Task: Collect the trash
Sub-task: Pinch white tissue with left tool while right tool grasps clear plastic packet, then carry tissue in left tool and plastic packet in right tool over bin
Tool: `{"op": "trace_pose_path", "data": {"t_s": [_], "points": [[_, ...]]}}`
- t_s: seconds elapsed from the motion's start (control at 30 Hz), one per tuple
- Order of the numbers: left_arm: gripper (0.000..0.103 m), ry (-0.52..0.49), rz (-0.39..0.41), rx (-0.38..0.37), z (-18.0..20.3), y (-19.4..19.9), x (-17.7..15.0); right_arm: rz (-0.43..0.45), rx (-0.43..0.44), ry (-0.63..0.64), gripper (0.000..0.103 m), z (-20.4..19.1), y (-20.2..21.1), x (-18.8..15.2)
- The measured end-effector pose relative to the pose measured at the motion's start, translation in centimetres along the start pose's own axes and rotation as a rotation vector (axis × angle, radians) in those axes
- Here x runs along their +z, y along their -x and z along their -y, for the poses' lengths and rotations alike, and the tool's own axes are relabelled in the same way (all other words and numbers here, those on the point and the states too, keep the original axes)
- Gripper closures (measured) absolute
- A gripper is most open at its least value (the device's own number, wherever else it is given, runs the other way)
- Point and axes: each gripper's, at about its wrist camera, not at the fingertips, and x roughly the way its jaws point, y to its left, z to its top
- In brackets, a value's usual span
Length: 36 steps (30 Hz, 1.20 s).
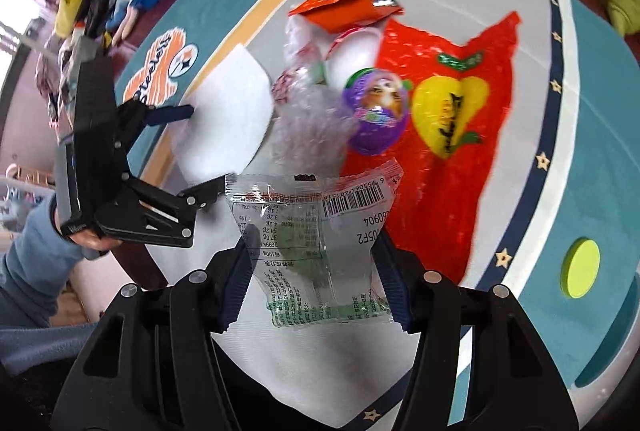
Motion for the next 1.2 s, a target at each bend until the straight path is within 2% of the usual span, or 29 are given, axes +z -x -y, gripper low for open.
{"op": "trace_pose_path", "data": {"t_s": [0.03, 0.07, 0.13, 0.17, 0.23, 0.3, 0.37, 0.53, 0.73, 0.93, 1.2], "points": [[0.02, 0.009, 0.013, 0.007, -0.4, 0.2, -0.1, 0.004, 0.003, -0.007, 0.048, 0.2, 0.1, 0.0], [0.026, 0.022, 0.025, 0.014, -0.9, 0.5, -0.1, 0.007, 0.005, -0.012, 0.048, 0.5, 0.3, -0.1], [0.054, 0.06, 0.033, 0.026, -2.3, 0.9, 0.0, 0.014, 0.014, -0.022, 0.048, 0.5, 0.1, 0.2], [0.061, 0.074, 0.033, 0.031, -2.9, 1.0, 0.0, 0.017, 0.021, -0.029, 0.048, 0.6, 0.1, 0.2], [0.089, 0.108, 0.028, 0.047, -3.8, 1.2, 0.1, 0.019, 0.028, -0.035, 0.048, 1.0, 0.1, 0.0], [0.1, 0.164, 0.028, 0.043, -4.6, 1.6, 0.5, 0.024, 0.033, -0.044, 0.048, 1.2, 0.3, -0.1], [0.1, 0.195, 0.059, 0.04, -4.6, 2.8, 0.8, 0.033, 0.031, -0.051, 0.048, 1.3, 0.5, -0.1], [0.1, 0.179, 0.126, 0.003, -2.0, 6.4, 1.8, 0.082, 0.015, -0.081, 0.048, 3.5, 2.9, -0.9], [0.1, 0.072, 0.175, -0.095, 4.7, 8.6, 4.7, 0.143, 0.006, -0.172, 0.048, 7.5, 5.6, -2.5], [0.1, -0.034, 0.183, -0.22, 12.7, 8.0, 8.1, 0.225, -0.022, -0.316, 0.048, 14.0, 9.1, -6.7], [0.1, -0.166, 0.152, -0.332, 25.4, 5.3, 12.7, 0.337, -0.083, -0.543, 0.048, 25.0, 14.3, -15.6]]}}
